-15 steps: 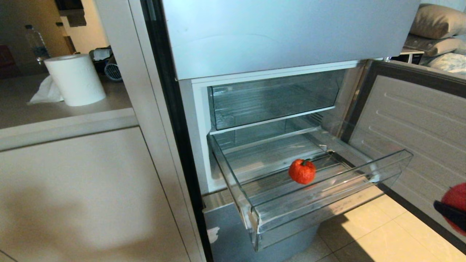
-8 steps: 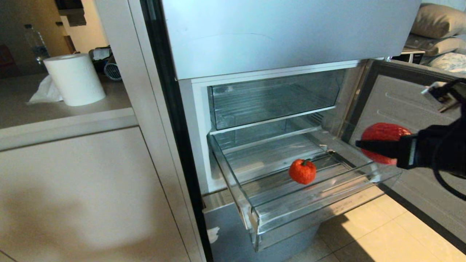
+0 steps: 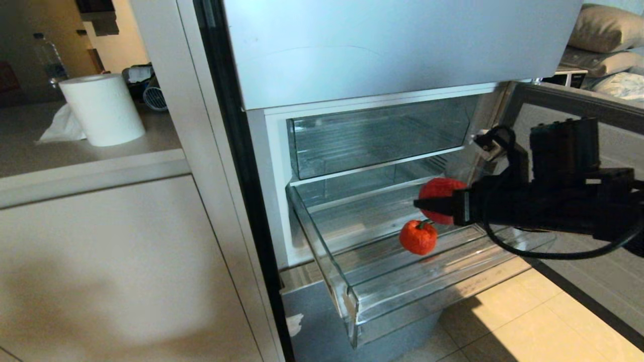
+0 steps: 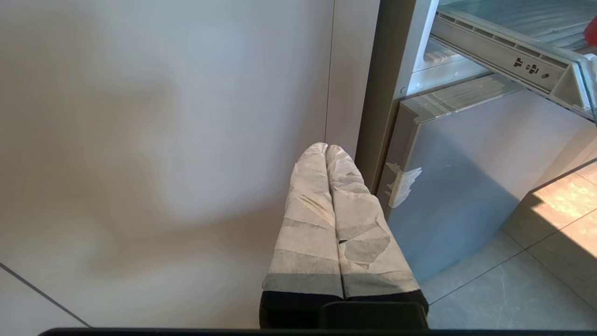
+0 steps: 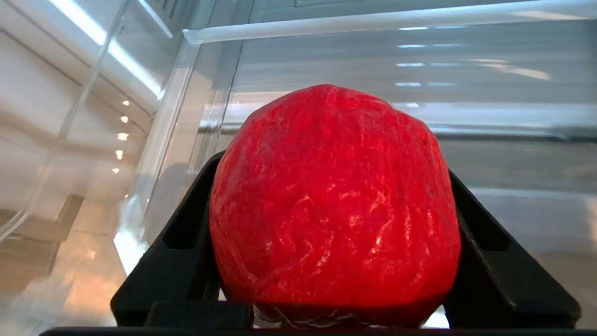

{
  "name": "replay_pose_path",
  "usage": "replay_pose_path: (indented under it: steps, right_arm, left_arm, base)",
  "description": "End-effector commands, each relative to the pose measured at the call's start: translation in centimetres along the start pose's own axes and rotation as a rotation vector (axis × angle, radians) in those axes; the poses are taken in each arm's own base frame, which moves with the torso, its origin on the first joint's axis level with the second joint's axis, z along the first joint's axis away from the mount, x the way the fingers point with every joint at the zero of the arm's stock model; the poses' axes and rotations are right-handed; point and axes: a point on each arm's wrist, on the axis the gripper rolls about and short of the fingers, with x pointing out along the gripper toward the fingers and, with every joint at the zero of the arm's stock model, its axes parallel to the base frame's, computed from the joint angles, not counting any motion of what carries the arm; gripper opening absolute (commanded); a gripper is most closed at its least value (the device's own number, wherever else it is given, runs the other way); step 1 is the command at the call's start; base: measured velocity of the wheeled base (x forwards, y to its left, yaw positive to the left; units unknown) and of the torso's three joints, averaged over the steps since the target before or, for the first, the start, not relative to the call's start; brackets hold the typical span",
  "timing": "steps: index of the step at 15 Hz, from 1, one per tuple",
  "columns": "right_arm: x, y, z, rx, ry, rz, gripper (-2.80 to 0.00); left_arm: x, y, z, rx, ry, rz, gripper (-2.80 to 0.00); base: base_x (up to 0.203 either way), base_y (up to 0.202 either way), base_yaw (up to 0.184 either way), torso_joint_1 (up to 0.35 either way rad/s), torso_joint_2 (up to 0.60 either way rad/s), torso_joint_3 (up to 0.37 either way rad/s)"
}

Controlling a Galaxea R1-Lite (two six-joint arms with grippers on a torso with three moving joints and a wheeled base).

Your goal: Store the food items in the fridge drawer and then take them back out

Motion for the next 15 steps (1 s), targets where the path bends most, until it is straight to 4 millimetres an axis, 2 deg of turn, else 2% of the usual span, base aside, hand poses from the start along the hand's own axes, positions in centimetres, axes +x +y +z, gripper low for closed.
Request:
replay_pose_path:
  steps: [1,4,5,8,10,13,15]
  right_arm:
    - [3.1,-0.4,-0.9,0.008,0.036,0.014,-2.80]
    - [5.7,0.1,-1.1,0.010,0.045,0.042,-2.80]
    - [6.4,0.5,-1.2,0.006,0.049,0.054,0.00]
    - [7.6,0.4,-1.4,0.009,0.058,0.053,0.00]
    - [7.5,0.5,-0.9,0.010,0.043,0.052,0.00]
    - [5.6,1.1,0.6,-0.006,-0.013,0.051,0.00]
    - [2.8,1.9,2.0,-0.016,-0.070,0.049,0.00]
  left_arm:
    - [0.0,0.0,0.0,0.000,0.003,0.000,-2.80]
    - [0.0,0.0,0.0,0.000,0.003,0.000,-2.80]
    - [0.0,0.0,0.0,0.000,0.003,0.000,-2.80]
    - [0.0,0.0,0.0,0.000,0.003,0.000,-2.80]
    - [0.0,0.0,0.0,0.000,0.003,0.000,-2.80]
    - [0.0,0.0,0.0,0.000,0.003,0.000,-2.80]
    - [0.0,0.0,0.0,0.000,0.003,0.000,-2.80]
  base:
    - [0.000,0.000,0.000,0.000,0.00,0.000]
    - [0.000,0.000,0.000,0.000,0.00,0.000]
    - [0.000,0.000,0.000,0.000,0.00,0.000]
    - [0.000,0.000,0.000,0.000,0.00,0.000]
    - [0.000,0.000,0.000,0.000,0.00,0.000]
    - [0.000,0.000,0.000,0.000,0.00,0.000]
    - [0.000,0.000,0.000,0.000,0.00,0.000]
